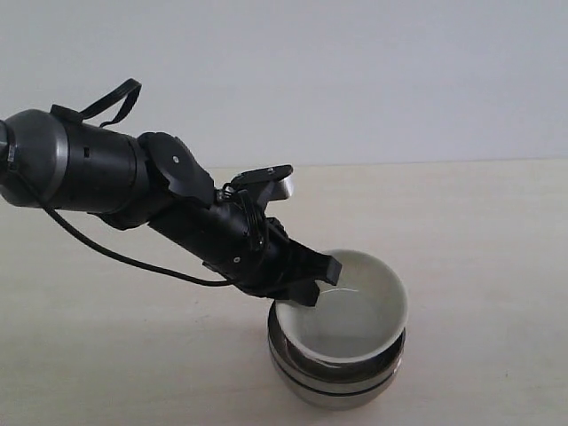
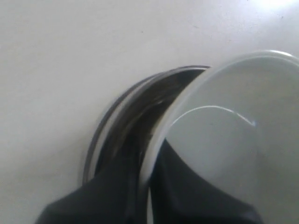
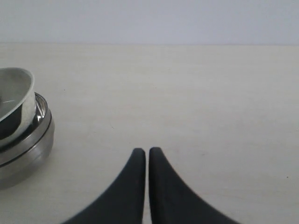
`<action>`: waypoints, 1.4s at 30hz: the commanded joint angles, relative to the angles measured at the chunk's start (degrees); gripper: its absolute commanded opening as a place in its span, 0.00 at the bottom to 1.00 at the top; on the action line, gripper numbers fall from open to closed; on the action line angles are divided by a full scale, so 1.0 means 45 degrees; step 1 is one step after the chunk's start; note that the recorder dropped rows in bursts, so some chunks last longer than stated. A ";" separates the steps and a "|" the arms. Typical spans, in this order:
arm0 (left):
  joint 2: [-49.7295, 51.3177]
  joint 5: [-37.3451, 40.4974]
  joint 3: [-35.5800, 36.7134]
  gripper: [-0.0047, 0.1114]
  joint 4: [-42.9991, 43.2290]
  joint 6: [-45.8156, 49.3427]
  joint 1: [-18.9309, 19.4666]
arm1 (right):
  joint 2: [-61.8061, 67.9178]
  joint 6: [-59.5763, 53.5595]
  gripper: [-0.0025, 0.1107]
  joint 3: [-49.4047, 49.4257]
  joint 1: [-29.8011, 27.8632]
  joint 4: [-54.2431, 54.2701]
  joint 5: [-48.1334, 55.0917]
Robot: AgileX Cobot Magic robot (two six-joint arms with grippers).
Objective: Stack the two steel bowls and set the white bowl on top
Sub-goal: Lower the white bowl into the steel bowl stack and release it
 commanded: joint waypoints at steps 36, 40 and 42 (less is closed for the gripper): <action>-0.1535 -0.0231 -0.1157 0.47 0.0104 0.0242 -0.0188 | -0.0066 0.0065 0.02 -0.0006 -0.0034 -0.0095 -0.0051; -0.1127 -0.0715 -0.1157 0.47 0.0004 0.1820 -0.1071 | -0.0066 0.0065 0.02 -0.0006 -0.0034 -0.0095 -0.0051; -0.0836 -0.1335 -0.1157 0.46 0.0004 0.2820 -0.1565 | -0.0066 0.0065 0.02 -0.0006 -0.0034 -0.0095 -0.0051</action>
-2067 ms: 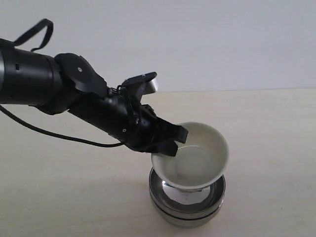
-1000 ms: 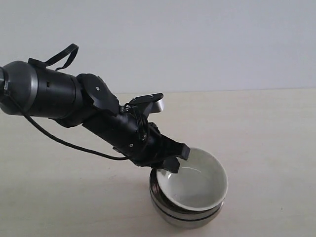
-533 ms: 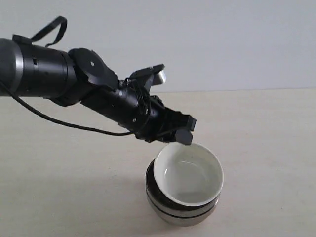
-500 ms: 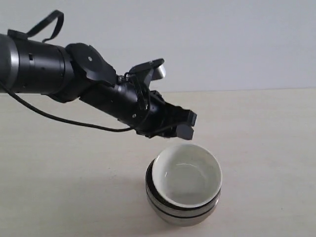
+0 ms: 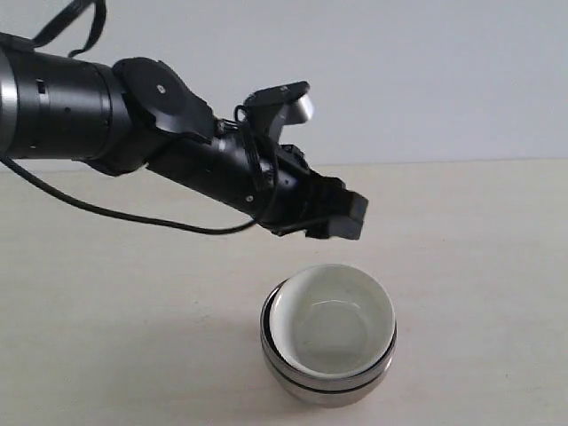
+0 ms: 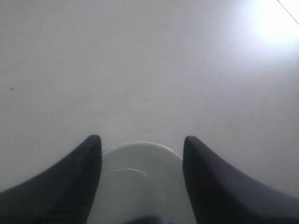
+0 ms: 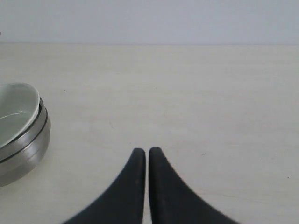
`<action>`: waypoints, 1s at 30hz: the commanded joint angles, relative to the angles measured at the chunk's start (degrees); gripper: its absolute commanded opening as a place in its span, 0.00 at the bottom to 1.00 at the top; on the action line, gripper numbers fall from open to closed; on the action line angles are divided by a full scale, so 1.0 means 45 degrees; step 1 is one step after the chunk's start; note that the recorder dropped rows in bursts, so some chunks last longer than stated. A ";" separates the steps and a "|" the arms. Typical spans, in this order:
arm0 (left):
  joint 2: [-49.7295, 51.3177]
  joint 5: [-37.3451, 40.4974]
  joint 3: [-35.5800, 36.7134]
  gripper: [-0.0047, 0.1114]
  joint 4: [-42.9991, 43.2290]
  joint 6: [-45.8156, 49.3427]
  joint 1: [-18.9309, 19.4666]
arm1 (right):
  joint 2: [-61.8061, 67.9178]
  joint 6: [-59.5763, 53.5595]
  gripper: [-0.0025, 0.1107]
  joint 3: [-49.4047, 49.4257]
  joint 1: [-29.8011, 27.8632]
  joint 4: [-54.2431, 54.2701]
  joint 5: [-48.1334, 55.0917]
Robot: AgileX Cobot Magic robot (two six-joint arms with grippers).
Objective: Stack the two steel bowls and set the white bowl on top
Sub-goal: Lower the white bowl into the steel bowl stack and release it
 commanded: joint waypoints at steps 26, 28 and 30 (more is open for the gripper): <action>0.2053 -0.3215 -0.0041 0.07 -0.0115 0.2701 -0.1875 | -0.0066 0.0065 0.02 -0.0006 -0.0034 -0.0095 -0.0051; 0.1758 -0.3215 -0.0041 0.07 -0.0115 0.2751 -0.1875 | -0.0066 0.0065 0.02 -0.0006 -0.0034 -0.0095 -0.0051; 0.1431 -0.3142 -0.0041 0.07 -0.0053 0.2747 -0.1875 | -0.0066 0.0065 0.02 -0.0006 -0.0034 -0.0095 -0.0051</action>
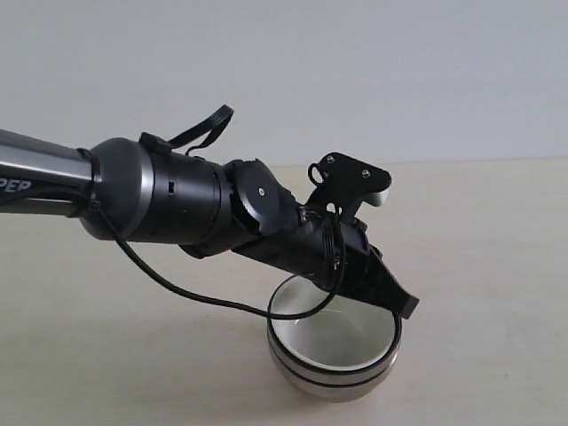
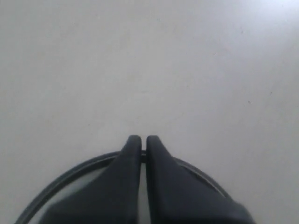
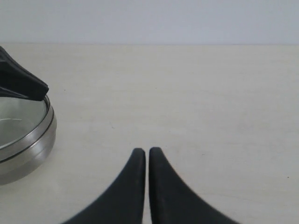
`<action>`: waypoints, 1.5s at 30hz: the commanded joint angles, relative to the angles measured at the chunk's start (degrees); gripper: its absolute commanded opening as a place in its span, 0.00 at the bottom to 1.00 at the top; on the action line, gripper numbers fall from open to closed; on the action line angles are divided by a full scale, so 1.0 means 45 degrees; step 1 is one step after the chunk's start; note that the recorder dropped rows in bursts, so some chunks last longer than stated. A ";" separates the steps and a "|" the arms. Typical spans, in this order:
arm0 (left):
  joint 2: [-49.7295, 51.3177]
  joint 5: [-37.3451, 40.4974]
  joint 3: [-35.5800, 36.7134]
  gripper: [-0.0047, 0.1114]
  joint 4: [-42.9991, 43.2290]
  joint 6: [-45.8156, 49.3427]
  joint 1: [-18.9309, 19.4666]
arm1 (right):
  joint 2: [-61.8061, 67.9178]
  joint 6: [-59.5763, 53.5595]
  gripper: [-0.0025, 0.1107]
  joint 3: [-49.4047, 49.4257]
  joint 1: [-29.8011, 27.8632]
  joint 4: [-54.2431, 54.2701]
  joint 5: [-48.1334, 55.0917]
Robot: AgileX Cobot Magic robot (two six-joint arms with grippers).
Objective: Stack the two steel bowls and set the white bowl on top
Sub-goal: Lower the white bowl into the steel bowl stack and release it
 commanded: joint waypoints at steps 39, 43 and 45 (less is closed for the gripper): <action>-0.2676 -0.1419 0.4678 0.07 0.4555 -0.5627 0.0131 | -0.0066 0.0065 0.02 -0.0006 -0.0034 -0.0095 -0.0051; -0.2721 -0.1867 0.4678 0.07 0.4555 -0.5627 0.0131 | -0.0066 0.0065 0.02 -0.0006 -0.0034 -0.0095 -0.0051; -0.2717 -0.1988 0.4678 0.07 0.4555 -0.5650 0.0131 | -0.0066 0.0065 0.02 -0.0006 -0.0034 -0.0095 -0.0051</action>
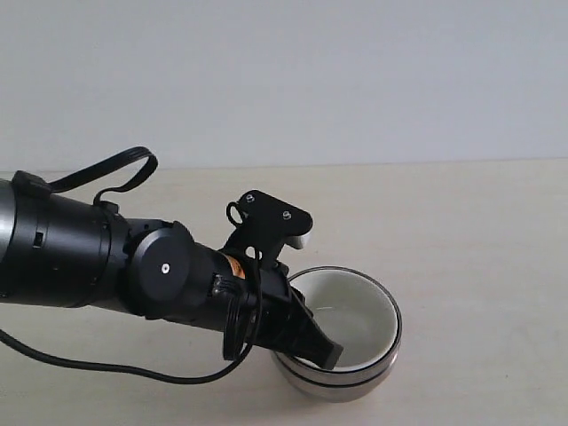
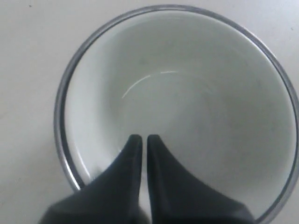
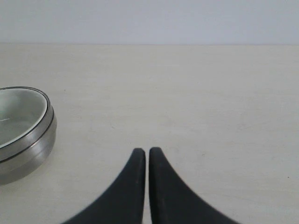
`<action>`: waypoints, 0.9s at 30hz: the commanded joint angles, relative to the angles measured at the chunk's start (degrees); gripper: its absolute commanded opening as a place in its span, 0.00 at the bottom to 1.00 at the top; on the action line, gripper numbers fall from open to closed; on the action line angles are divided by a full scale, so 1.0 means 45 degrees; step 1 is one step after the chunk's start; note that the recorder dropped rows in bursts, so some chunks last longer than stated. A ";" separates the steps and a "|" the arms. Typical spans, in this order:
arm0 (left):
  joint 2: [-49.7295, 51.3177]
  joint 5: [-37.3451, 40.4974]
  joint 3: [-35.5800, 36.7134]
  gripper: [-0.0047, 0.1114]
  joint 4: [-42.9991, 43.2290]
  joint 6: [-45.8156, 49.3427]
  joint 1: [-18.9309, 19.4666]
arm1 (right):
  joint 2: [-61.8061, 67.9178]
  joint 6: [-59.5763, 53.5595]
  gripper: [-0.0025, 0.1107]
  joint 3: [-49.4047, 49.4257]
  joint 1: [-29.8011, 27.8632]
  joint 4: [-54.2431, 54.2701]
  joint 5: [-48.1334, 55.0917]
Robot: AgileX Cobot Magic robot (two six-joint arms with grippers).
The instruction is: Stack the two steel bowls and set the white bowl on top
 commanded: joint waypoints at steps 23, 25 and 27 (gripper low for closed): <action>-0.4528 -0.1003 0.0027 0.07 0.0157 0.0651 -0.0250 | -0.0066 0.0065 0.02 -0.0006 -0.0034 -0.0095 -0.0051; -0.5275 -0.0769 0.0027 0.07 0.0157 0.0651 -0.0250 | -0.0066 0.0065 0.02 -0.0006 -0.0034 -0.0095 -0.0051; -0.6115 -0.0506 0.0027 0.07 0.0157 0.0811 -0.0250 | -0.0066 0.0065 0.02 -0.0006 -0.0034 -0.0095 -0.0051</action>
